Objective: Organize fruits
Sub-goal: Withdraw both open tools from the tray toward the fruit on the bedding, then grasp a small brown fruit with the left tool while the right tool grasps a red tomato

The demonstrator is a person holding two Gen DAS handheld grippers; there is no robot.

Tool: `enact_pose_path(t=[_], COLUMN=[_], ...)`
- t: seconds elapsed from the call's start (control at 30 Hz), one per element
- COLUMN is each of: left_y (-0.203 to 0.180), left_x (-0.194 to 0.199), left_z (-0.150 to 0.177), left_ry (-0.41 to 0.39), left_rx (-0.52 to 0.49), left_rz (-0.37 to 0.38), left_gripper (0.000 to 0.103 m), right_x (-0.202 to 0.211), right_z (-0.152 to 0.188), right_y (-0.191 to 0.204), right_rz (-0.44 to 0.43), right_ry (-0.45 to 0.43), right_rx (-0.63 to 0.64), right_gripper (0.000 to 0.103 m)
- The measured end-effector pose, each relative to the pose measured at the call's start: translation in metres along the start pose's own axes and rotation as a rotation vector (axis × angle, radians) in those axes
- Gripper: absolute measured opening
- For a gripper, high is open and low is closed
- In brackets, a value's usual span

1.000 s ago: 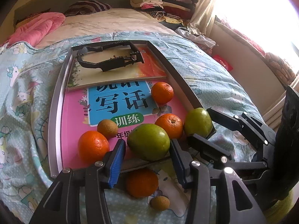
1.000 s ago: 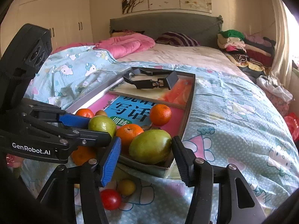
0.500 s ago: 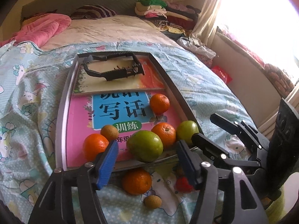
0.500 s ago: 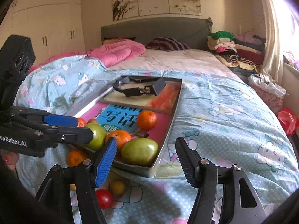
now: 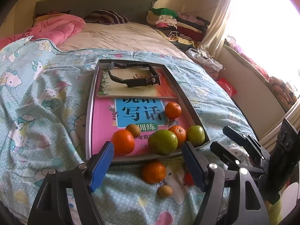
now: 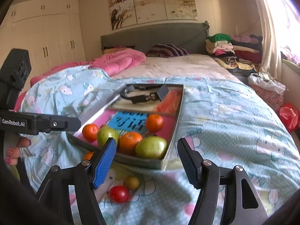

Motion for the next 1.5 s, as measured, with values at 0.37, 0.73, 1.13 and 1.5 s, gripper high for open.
enact_pose_path(t=[0.37,0.73,1.13,1.5], left_y=[-0.013,-0.033,-0.052,-0.057], left_x=[-0.005,-0.012,-0.023,-0.047], left_z=[0.034,0.062,0.069,0.073], left_ry=[0.051,0.082,0.109,0.162], left_rx=[-0.038,-0.091,-0.151,-0.18], left_rz=[0.014,0.044,0.085,0.047], left_gripper=[0.075,0.059,0.04,0.024], right_x=[0.001,-0.005,-0.032,-0.016], right_z=[0.033,0.06,0.073,0.06], right_y=[0.016,0.027,0.022,0.015], right_rz=[0.013,0.039,0.052,-0.018], right_ry=[0.087,0.194,0.308,0.25], right_rx=[0.027,0.021,0.005,-0.075], right_gripper=[0.069,0.068,0.029,0.029])
Point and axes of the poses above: each gripper's, at about its wrist camera, not at the fingertips, and x roughly against the way its jaws point, y to its left, z to its underside, the point moved 5 cm from there along -x, roughly the way its jaws point, and after that the axes turned 14 degrees about -x, right-handed, at the moved point
